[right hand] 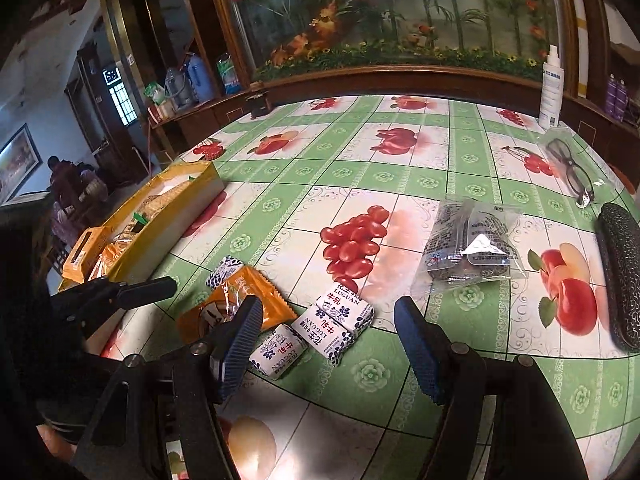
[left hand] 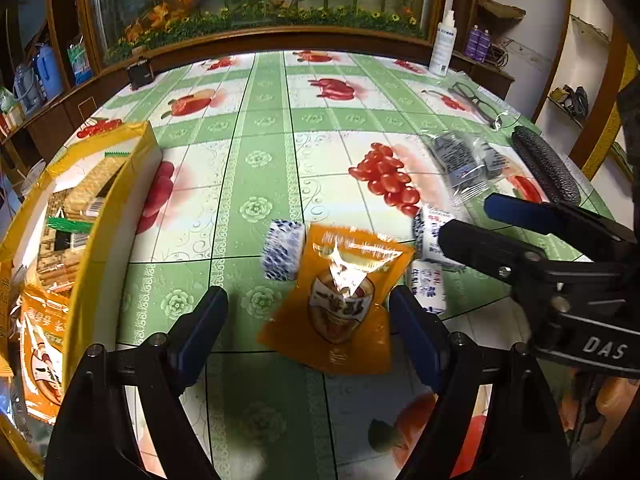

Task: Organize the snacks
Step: 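Grasp the orange packet with the left gripper while the right grasps a white milk carton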

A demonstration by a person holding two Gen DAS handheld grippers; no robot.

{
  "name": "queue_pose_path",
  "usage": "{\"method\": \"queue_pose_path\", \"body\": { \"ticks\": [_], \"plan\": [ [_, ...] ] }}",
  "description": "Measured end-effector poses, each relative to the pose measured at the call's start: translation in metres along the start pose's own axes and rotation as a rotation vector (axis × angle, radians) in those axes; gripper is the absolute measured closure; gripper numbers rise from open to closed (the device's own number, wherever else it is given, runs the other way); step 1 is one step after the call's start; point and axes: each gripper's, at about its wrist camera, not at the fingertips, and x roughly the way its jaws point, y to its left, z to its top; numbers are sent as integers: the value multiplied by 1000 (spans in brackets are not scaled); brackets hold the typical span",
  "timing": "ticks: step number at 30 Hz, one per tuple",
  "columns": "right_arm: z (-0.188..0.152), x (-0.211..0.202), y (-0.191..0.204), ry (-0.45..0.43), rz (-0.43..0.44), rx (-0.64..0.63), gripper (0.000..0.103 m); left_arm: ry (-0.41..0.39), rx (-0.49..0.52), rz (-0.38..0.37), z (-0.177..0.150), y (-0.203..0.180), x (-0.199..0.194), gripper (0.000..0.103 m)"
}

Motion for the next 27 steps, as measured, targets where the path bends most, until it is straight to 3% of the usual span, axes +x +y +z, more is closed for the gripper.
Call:
{"method": "queue_pose_path", "body": {
  "ticks": [4, 12, 16, 17, 27],
  "plan": [
    [0, 7, 0, 23, 11, -15, 33, 15, 20, 39, -1, 2, 3, 40],
    [4, 36, 9, 104, -27, -93, 34, 22, 10, 39, -3, 11, -2, 41],
    [3, 38, 7, 122, -66, -105, 60, 27, 0, 32, -3, 17, 1, 41],
    [2, 36, 3, 119, -61, -90, 63, 28, -3, 30, -2, 18, 2, 41],
    [-12, 12, -18, 106, -42, -25, 64, 23, -7, 14, -5, 19, -2, 42]
  ]
}}
